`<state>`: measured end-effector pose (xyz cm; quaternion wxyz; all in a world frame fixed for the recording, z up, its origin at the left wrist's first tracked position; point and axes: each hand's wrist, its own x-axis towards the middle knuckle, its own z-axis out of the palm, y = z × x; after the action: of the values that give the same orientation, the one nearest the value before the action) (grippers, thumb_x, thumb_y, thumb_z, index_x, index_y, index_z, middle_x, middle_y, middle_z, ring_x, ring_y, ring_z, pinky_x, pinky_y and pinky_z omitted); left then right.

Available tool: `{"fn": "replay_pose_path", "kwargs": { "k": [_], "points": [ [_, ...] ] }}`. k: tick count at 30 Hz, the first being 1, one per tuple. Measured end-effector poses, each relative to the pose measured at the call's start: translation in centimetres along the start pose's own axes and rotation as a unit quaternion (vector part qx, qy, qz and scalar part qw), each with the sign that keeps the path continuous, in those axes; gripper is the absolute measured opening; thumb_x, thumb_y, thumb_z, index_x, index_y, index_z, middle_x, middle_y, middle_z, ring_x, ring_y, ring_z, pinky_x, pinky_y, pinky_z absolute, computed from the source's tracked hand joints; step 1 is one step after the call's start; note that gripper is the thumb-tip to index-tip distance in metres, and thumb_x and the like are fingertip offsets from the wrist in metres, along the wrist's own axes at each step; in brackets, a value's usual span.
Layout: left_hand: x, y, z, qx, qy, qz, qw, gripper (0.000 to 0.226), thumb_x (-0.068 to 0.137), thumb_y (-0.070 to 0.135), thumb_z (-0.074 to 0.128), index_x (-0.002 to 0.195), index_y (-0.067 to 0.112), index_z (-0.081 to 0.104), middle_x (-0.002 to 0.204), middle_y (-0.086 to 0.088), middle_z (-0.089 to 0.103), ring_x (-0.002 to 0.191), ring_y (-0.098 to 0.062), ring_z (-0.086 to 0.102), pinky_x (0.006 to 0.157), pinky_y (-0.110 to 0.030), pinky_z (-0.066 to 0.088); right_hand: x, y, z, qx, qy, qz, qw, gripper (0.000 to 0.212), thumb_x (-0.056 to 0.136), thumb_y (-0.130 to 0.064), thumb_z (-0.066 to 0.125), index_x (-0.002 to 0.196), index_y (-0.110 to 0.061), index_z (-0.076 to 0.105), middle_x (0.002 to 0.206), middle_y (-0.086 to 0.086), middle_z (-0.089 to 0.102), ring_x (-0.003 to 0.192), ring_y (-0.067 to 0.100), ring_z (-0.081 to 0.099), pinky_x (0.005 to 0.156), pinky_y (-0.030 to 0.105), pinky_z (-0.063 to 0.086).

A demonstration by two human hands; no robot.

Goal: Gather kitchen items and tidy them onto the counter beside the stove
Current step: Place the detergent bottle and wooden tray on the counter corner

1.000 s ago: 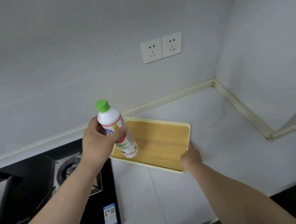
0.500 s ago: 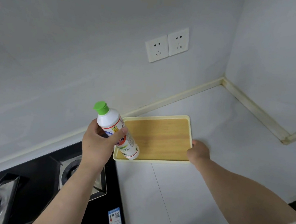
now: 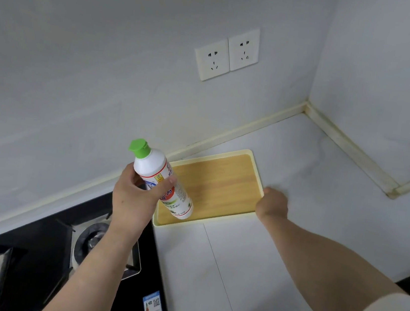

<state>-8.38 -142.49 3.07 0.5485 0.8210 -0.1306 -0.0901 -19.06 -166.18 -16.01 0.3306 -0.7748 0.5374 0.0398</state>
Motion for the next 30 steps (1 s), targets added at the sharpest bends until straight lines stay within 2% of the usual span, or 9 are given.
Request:
{"fn": "replay_pose_path", "kwargs": {
  "k": [7,13,17,19,23,25,27,29,30],
  "points": [
    [0.5,-1.2,0.6,0.016,-0.008,-0.017,1.000,0.037,0.072,0.021,0.087,0.101,0.028,0.065,0.094,0.009,0.073,0.089,-0.014,0.070,0.083,-0.039,0.059,1.0,-2.2,-1.2,-0.027,-0.061,-0.027,0.997,0.060,0.096,-0.007,0.037,0.152,-0.029,0.034,0.151,0.010,0.037,0.136,0.029,0.042,0.108,0.038,0.042],
    [1.2,-1.1,1.4,0.027,-0.017,-0.023,0.999,0.042,0.071,0.021,0.088,0.106,0.025,0.065,0.098,0.008,0.073,0.093,-0.012,0.069,0.087,-0.040,0.057,1.8,-4.0,-0.8,0.097,-0.116,-0.009,0.989,0.060,0.098,0.000,0.036,0.155,-0.017,0.028,0.153,0.007,0.040,0.134,0.026,0.047,0.107,0.031,0.042],
    [1.8,-1.3,2.3,0.032,-0.032,-0.026,0.999,0.044,0.070,0.020,0.088,0.107,0.026,0.065,0.099,0.009,0.073,0.095,-0.011,0.069,0.087,-0.037,0.057,1.9,-3.5,0.6,0.150,-0.120,-0.007,0.981,0.059,0.099,-0.002,0.031,0.156,-0.020,0.024,0.147,0.001,0.044,0.126,0.022,0.052,0.105,0.029,0.040],
    [2.0,-1.2,2.9,0.033,-0.043,-0.028,0.998,0.045,0.070,0.022,0.088,0.109,0.025,0.065,0.099,0.009,0.073,0.095,-0.009,0.069,0.086,-0.035,0.057,2.0,-2.6,1.1,0.167,-0.121,-0.013,0.978,0.063,0.096,-0.002,0.035,0.155,-0.023,0.028,0.126,-0.002,0.051,0.100,0.017,0.059,0.090,0.028,0.044],
    [2.4,-0.8,4.8,0.031,-0.068,-0.023,0.997,0.047,0.070,0.023,0.088,0.110,0.026,0.064,0.099,0.012,0.072,0.090,0.002,0.066,0.079,-0.025,0.053,0.9,0.1,1.8,0.217,-0.085,0.007,0.973,0.061,0.090,-0.002,0.055,0.149,-0.014,0.041,0.145,0.004,0.049,0.133,0.023,0.049,0.110,0.030,0.039],
    [2.5,-0.6,6.6,0.026,-0.094,-0.019,0.995,0.047,0.070,0.023,0.088,0.111,0.025,0.064,0.099,0.011,0.072,0.089,0.003,0.066,0.074,-0.022,0.051,-0.3,1.8,1.7,0.210,-0.076,0.006,0.975,0.053,0.087,-0.005,0.059,0.139,-0.010,0.052,0.140,0.009,0.055,0.129,0.026,0.052,0.107,0.033,0.039],
    [2.4,-0.3,8.8,0.021,-0.126,-0.013,0.992,0.048,0.070,0.023,0.088,0.111,0.026,0.062,0.100,0.011,0.070,0.087,0.004,0.065,0.071,-0.019,0.049,-1.7,3.8,0.8,0.215,-0.070,0.000,0.974,0.035,0.088,-0.006,0.056,0.120,-0.021,0.060,0.121,0.007,0.062,0.120,0.023,0.056,0.104,0.034,0.042],
    [2.3,0.2,11.7,0.006,-0.167,-0.007,0.986,0.051,0.070,0.022,0.089,0.111,0.025,0.058,0.101,0.011,0.068,0.087,0.003,0.065,0.068,-0.017,0.049,-3.4,5.5,-0.7,0.295,-0.053,0.019,0.954,0.039,0.091,-0.003,0.054,0.114,-0.034,0.055,0.113,-0.004,0.060,0.109,0.017,0.058,0.102,0.035,0.048],
    [2.2,0.4,13.3,0.004,-0.189,-0.002,0.982,0.051,0.069,0.022,0.089,0.109,0.026,0.056,0.101,0.009,0.067,0.086,0.002,0.065,0.067,-0.016,0.049,-3.9,6.4,-1.4,0.331,-0.030,0.034,0.943,0.041,0.091,0.002,0.053,0.117,-0.030,0.057,0.115,-0.001,0.061,0.102,0.014,0.060,0.096,0.032,0.051]
  ]
}}
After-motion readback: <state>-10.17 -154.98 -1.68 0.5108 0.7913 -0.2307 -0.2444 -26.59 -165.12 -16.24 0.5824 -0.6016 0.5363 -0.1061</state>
